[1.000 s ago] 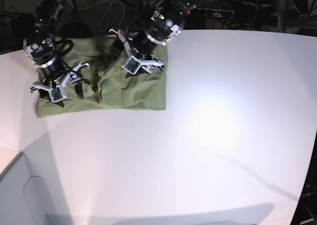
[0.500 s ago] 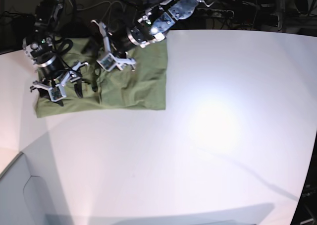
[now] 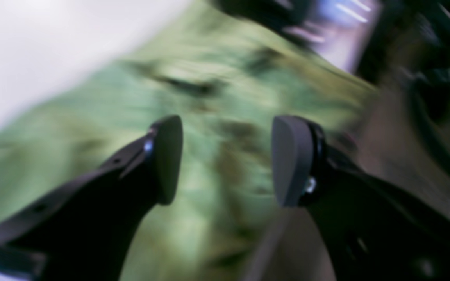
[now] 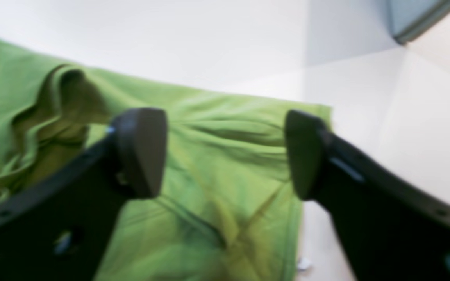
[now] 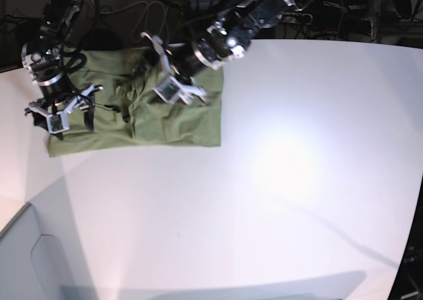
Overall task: Fold the T-shirt properly
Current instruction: 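Open the left gripper and lift it away from the folded shirt, then grasp the shirt's folded corner with the right gripper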
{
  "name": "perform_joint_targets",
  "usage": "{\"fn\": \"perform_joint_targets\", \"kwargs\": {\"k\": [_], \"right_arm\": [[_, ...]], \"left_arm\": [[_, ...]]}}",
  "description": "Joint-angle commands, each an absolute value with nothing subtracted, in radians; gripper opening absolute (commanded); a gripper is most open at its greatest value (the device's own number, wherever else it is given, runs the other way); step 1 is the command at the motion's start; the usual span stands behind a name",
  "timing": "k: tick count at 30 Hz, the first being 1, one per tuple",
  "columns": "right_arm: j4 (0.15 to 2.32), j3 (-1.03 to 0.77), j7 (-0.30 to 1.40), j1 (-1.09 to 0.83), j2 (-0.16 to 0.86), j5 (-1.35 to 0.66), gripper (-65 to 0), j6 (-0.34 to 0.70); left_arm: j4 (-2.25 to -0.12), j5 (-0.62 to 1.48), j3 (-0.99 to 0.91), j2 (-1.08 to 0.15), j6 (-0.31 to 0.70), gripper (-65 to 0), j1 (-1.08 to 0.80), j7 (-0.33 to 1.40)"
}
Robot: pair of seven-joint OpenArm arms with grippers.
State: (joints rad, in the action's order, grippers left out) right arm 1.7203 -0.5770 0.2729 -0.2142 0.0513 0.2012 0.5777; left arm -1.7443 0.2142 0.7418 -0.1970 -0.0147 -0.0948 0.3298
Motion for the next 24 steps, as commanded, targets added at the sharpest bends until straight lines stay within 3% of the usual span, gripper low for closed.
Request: {"fn": "perform_joint_targets", "kwargs": {"k": [1,4,12,24], "right_arm": [[1.727,-0.588,0.248,-0.205,0.059,0.18,-14.4,0.585],[1.69,-0.595,0.248,-0.199,0.064,0.18,-10.1,0.585],[1.586,-0.684,0.248,-0.159,0.059,0.18,-9.6,0.585],[1.402,-0.704,0.246,-0.133,0.093,0.185,-9.6,0.584]], "left_arm": [[-1.781,0.22,0.697,-0.202,-0.008,-29.8,-0.114,0.309],[-1.813,0.22,0.544,-0.213,-0.008,-29.8,-0.168,0.309],[-1.808,0.222,0.202,-0.174,-0.004,-29.7,-0.272,0.309],[-1.741,0.222,0.17,-0.17,-0.004,-29.7,-0.312,0.303]]}}
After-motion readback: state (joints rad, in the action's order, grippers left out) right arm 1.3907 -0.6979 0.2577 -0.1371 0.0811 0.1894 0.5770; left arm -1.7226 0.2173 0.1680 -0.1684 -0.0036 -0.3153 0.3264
